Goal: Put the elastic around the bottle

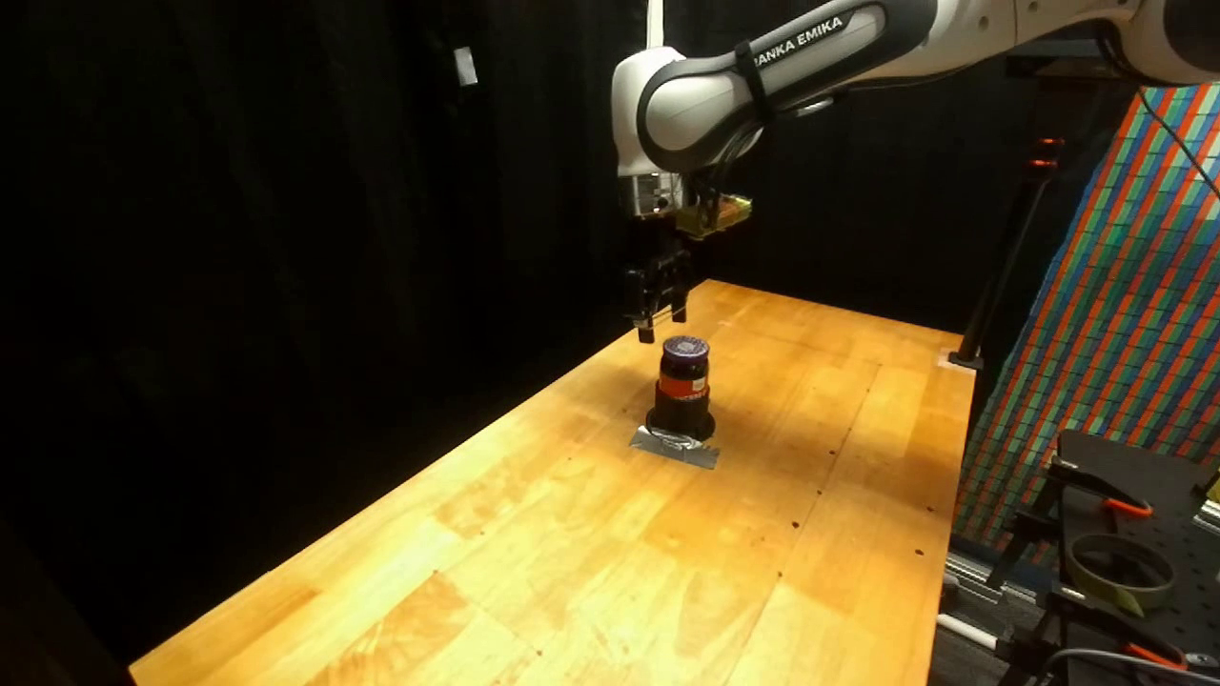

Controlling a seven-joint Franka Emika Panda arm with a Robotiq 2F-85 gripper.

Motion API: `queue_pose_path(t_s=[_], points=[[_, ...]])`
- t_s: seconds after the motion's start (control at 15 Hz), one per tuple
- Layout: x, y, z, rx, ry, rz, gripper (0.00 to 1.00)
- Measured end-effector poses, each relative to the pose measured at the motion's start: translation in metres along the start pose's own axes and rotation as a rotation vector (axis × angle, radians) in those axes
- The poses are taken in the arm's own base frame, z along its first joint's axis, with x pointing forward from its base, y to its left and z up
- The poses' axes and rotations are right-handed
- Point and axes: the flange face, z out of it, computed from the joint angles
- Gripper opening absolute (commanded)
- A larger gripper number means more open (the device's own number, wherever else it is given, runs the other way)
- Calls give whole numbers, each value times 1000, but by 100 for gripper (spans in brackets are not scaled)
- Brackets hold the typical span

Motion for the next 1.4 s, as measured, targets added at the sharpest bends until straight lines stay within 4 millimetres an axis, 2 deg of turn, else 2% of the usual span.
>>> queue_pose_path(t_s=[0.27,0.53,1.13,1.4], points=[[13,0,22,-15,-21,0,100],[16,-1,37,-20,-78,0,100],[-1,-16,32,-31,-239,-84,100],[-1,-18,32,-42,-241,-94,100]])
